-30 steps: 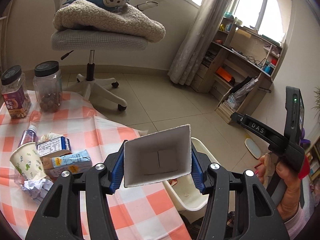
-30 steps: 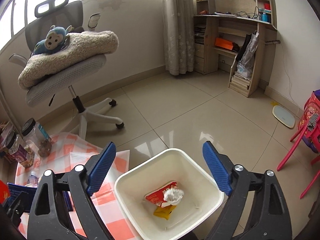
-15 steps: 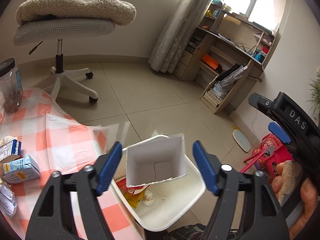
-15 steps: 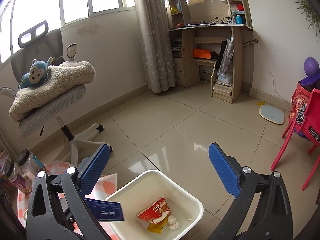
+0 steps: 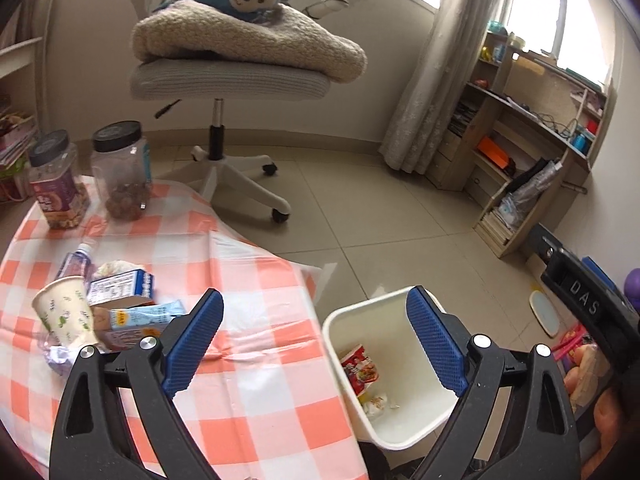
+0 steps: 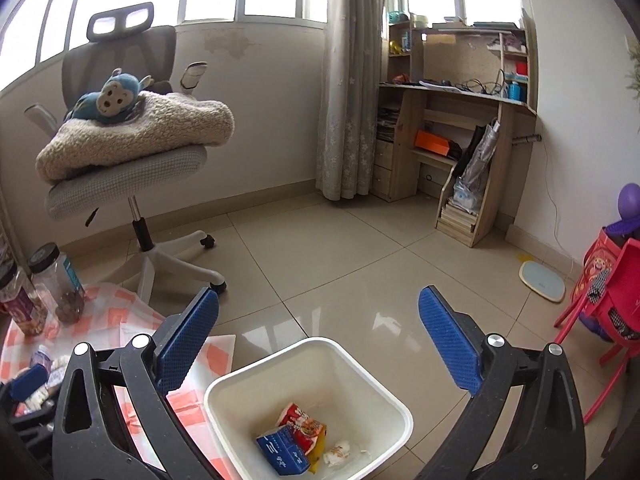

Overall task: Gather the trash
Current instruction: 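Move both tools over the white bin and release the box and tissue, then grasp the crumpled white paper with the left tool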

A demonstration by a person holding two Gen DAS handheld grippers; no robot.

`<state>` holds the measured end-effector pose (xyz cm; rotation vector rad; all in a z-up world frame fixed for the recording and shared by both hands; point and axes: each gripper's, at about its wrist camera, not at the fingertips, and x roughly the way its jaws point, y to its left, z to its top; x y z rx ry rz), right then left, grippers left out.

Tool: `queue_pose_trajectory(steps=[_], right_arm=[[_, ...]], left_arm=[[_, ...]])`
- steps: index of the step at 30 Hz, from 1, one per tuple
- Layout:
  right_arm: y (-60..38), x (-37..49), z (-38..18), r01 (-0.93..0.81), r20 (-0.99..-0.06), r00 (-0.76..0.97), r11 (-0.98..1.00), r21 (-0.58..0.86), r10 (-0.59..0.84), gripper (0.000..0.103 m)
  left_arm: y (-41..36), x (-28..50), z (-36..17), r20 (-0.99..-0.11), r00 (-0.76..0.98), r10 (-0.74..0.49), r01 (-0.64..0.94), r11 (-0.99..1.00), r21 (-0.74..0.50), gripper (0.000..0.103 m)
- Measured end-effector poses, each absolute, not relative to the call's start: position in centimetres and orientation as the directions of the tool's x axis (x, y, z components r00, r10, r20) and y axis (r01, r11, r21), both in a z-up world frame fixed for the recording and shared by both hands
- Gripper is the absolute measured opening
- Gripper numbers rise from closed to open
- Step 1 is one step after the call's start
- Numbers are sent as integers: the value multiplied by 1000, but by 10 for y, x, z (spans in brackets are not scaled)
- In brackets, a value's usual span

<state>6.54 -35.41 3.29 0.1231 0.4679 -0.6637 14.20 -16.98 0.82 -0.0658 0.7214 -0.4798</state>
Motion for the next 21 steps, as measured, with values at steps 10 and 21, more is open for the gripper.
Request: queue_pose_trajectory(steps=[10, 21], right_arm=[[-289, 87, 20, 506, -452, 729, 850, -149, -514, 96], [-247, 121, 1, 382, -584, 728, 920, -91, -360, 96]], left_arm=[[-113, 144, 3, -601, 770, -216, 203, 975, -90, 96], [-44, 156, -33, -684, 729, -22, 18, 1000, -12, 96]])
